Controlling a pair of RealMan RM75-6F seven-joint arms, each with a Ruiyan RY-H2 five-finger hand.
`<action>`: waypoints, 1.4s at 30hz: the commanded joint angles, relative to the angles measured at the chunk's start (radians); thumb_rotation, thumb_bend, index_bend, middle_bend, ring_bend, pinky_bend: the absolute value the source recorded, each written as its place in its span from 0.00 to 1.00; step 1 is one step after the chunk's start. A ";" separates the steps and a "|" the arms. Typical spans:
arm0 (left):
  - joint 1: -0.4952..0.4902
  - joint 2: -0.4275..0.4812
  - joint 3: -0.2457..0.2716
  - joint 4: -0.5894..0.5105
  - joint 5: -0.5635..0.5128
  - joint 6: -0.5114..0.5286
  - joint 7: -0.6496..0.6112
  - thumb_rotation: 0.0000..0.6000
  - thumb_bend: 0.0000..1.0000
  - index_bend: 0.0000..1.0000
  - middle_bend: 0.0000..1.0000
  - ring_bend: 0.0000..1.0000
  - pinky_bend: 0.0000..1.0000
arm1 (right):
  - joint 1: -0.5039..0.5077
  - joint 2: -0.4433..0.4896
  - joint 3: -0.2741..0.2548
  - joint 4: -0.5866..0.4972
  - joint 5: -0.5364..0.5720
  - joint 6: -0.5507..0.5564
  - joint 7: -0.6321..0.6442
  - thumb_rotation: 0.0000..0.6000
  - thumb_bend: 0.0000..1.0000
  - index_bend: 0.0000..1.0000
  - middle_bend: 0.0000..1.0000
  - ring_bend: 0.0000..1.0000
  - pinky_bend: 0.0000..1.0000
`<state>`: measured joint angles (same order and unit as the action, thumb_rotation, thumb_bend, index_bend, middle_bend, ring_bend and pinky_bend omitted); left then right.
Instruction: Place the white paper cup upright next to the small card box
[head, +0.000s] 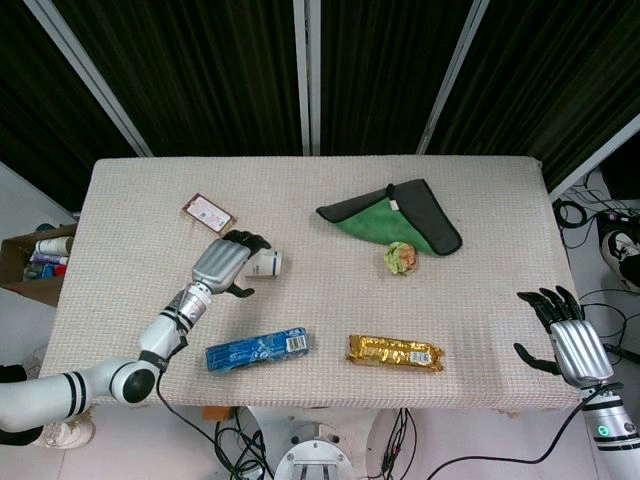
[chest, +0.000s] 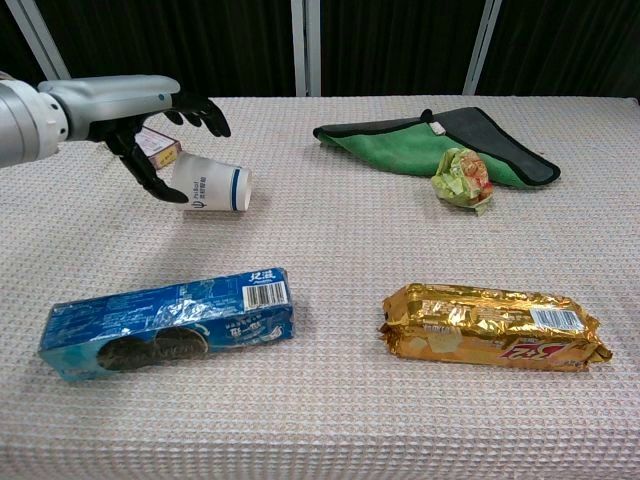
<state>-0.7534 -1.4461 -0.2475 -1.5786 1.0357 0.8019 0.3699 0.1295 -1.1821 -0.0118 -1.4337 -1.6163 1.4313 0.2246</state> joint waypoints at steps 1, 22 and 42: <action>-0.056 -0.043 0.006 0.022 -0.087 0.008 0.083 1.00 0.16 0.20 0.17 0.13 0.14 | 0.002 -0.001 -0.001 -0.001 0.003 -0.005 -0.002 1.00 0.19 0.17 0.21 0.07 0.09; -0.320 -0.244 0.025 0.176 -0.653 0.181 0.497 1.00 0.18 0.28 0.23 0.14 0.14 | -0.005 -0.004 -0.005 0.028 0.024 -0.013 0.029 1.00 0.19 0.17 0.21 0.07 0.09; -0.230 -0.331 0.026 0.272 -0.432 0.242 0.238 1.00 0.44 0.44 0.44 0.26 0.16 | -0.017 -0.014 -0.006 0.056 0.039 -0.012 0.060 1.00 0.19 0.17 0.21 0.07 0.09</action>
<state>-1.0623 -1.7830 -0.1905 -1.2927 0.4664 1.0386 0.8242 0.1120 -1.1957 -0.0184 -1.3782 -1.5776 1.4197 0.2844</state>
